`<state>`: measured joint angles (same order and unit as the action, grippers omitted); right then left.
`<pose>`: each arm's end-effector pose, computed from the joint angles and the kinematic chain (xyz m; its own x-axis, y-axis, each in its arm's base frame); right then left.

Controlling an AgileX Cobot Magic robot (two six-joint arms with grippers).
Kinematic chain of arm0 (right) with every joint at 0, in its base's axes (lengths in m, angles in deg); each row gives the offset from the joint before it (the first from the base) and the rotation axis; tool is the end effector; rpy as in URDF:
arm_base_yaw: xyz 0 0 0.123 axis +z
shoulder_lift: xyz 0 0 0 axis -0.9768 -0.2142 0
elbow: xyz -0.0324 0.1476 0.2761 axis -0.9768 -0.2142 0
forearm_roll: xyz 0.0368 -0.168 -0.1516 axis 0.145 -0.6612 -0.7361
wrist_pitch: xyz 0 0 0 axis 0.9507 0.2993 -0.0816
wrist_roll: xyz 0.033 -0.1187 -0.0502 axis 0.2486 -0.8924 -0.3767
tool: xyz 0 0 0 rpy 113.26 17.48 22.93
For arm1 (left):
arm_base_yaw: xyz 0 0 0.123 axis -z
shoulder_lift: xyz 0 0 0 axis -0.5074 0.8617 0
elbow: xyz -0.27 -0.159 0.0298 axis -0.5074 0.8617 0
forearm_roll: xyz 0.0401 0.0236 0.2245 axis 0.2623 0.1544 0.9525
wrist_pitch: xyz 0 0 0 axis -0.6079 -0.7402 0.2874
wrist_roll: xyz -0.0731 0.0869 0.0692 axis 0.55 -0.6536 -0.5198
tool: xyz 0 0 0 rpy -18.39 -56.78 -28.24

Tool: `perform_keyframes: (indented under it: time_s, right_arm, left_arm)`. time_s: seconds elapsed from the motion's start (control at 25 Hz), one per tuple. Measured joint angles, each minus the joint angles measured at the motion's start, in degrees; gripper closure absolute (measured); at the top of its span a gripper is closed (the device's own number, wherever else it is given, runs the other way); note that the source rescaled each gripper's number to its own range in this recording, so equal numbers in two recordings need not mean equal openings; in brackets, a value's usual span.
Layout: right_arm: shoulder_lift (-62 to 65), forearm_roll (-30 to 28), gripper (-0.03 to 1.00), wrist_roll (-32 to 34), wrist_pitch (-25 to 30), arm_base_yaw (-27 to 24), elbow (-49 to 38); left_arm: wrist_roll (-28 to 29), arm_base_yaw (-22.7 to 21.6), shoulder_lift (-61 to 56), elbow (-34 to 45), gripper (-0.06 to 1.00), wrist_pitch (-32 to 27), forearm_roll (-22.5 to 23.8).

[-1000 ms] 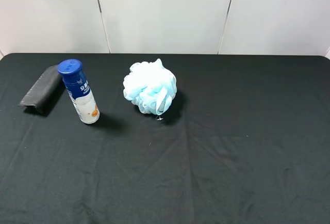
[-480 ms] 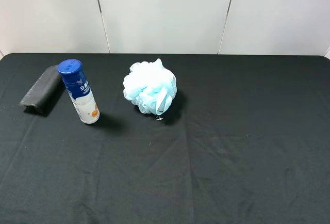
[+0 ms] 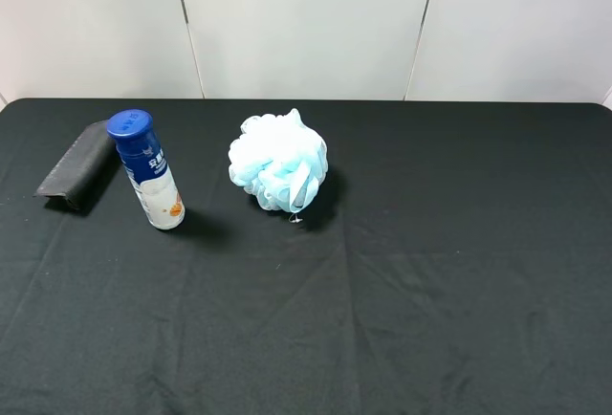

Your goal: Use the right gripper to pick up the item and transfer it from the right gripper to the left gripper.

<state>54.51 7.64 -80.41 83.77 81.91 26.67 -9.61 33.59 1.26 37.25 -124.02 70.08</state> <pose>-0.0155 0.0001 0.2515 -0.4083 -0.0988 -0.9075 -0.1123 0.9920 -0.0574 -0.0181 -0.0004 0.2457 -0.4535 0.0471 -0.8900 0.0737 0.9972 0.0153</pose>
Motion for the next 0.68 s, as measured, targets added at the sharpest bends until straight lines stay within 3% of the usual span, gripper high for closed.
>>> perform_keyframes:
  time_s: [0.68]
  right_arm:
    - [0.0,0.0,-0.03,0.0,0.0,0.0,0.0]
  left_arm:
    - [0.0,0.0,0.0,0.0,-0.02,0.0,-0.04]
